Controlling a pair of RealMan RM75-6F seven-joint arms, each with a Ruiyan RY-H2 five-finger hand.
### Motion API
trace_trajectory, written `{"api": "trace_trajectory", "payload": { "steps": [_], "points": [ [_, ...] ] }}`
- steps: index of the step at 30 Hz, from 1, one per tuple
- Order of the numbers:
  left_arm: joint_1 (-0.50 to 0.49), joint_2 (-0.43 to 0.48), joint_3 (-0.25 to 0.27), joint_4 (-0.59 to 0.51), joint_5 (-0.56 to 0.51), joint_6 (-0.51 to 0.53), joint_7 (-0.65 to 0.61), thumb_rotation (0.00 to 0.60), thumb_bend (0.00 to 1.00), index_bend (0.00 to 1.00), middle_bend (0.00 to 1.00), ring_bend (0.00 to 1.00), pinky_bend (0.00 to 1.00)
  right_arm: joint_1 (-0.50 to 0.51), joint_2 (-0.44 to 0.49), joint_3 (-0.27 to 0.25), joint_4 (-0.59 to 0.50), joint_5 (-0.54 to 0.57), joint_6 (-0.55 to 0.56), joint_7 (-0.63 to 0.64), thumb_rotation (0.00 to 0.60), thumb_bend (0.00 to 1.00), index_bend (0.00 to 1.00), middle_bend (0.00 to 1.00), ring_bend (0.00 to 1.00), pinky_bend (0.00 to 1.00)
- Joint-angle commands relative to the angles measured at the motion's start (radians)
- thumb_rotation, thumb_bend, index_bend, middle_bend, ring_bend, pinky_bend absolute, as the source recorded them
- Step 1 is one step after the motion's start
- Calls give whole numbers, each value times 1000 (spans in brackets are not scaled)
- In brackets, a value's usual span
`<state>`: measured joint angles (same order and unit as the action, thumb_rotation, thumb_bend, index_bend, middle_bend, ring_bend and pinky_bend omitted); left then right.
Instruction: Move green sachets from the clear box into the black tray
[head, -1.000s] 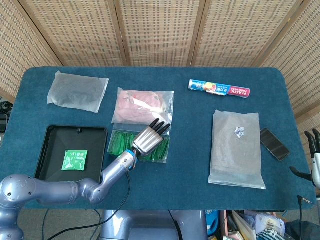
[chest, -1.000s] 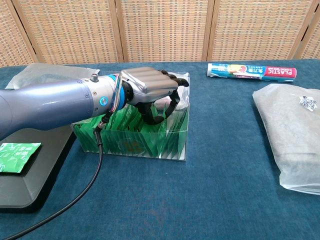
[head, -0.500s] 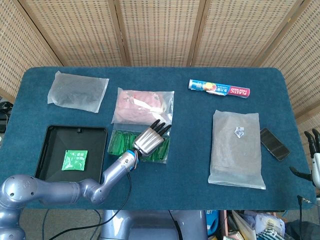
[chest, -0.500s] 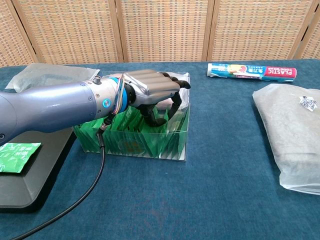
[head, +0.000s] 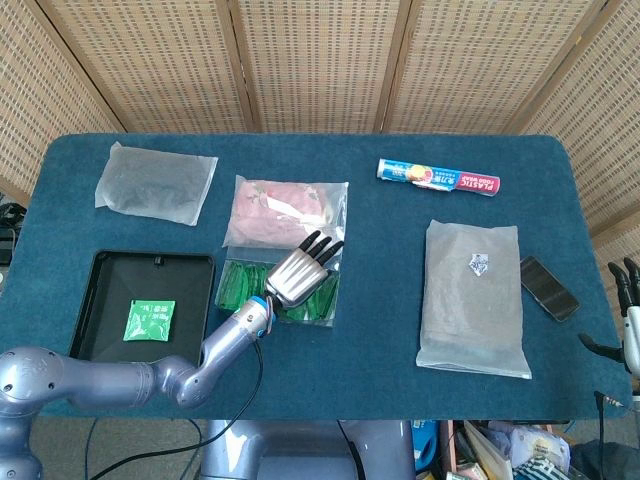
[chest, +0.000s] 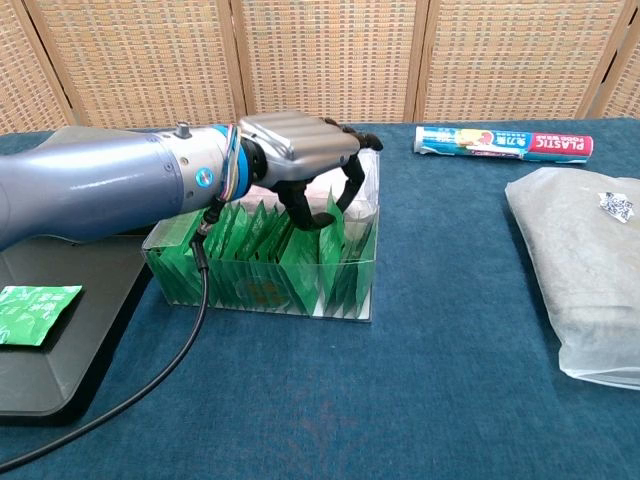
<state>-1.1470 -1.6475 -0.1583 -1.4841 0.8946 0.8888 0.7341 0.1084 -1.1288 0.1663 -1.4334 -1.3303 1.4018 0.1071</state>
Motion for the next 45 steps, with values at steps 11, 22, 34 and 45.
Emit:
{"api": "trace_trajectory", "payload": {
  "steps": [11,22,34,45],
  "points": [
    [30,150,-47,-182,7,73,-21,600,443,632,0,0,0,0,0,-6,-10,-13,6,-10,600,0,0,0,0,0],
    [115,364,-69,-366,61,151,-100,600,443,635,0,0,0,-3,-1,-16,-26,-38,25,-30,600,0,0,0,0,0],
    [353,639,63,-402,313,206,-405,600,443,635,0,0,0,-10,0,-28,-50,-70,53,-50,600,0,0,0,0,0],
    [539,747,256,-284,428,169,-604,600,444,635,0,0,0,-9,-4,-39,-66,-94,61,-73,600,0,0,0,0,0]
  ]
}}
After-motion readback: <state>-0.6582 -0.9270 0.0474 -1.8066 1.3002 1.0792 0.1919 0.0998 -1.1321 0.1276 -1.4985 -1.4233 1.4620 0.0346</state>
